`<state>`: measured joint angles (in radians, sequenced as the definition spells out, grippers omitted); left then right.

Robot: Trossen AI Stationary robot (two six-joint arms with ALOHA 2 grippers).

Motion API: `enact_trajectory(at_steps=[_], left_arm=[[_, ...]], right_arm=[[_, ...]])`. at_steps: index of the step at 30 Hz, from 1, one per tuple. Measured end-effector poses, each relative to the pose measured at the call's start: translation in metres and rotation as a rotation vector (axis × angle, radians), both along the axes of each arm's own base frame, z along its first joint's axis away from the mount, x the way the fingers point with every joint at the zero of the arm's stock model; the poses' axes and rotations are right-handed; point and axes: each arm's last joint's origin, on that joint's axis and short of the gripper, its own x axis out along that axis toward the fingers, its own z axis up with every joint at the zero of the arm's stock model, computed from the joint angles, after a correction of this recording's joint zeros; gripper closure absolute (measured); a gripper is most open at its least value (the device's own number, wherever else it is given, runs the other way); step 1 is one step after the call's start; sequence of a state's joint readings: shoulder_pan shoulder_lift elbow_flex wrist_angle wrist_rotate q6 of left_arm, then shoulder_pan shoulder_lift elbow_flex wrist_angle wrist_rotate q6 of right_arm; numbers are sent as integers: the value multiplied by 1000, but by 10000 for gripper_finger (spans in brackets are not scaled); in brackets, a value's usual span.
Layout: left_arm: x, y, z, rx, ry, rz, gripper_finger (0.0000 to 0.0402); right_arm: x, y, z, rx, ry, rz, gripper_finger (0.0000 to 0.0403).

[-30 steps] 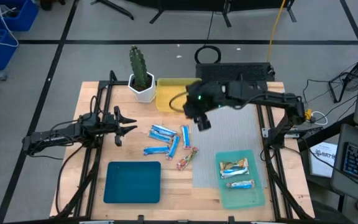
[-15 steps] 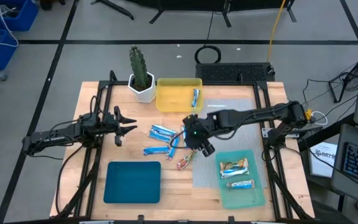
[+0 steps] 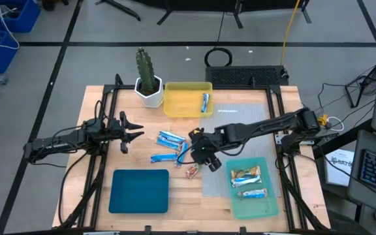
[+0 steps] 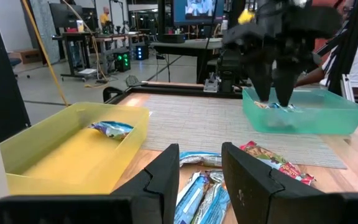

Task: Pick and place Granola Bars by type
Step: Put the red granola bar into the blue bin

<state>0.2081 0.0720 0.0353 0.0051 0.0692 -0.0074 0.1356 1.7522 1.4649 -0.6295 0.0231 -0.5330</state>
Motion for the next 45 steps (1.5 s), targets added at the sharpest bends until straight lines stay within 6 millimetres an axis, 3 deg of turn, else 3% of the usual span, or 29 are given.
enact_trajectory(at_steps=[31, 45], left_arm=[[0, 0, 1, -51, -12, -7, 277], [0, 0, 0, -48, -12, -6, 277]], right_arm=[[21, 7, -78, 55, 242, 30, 190], [10, 8, -106, 63, 305, 36, 191]])
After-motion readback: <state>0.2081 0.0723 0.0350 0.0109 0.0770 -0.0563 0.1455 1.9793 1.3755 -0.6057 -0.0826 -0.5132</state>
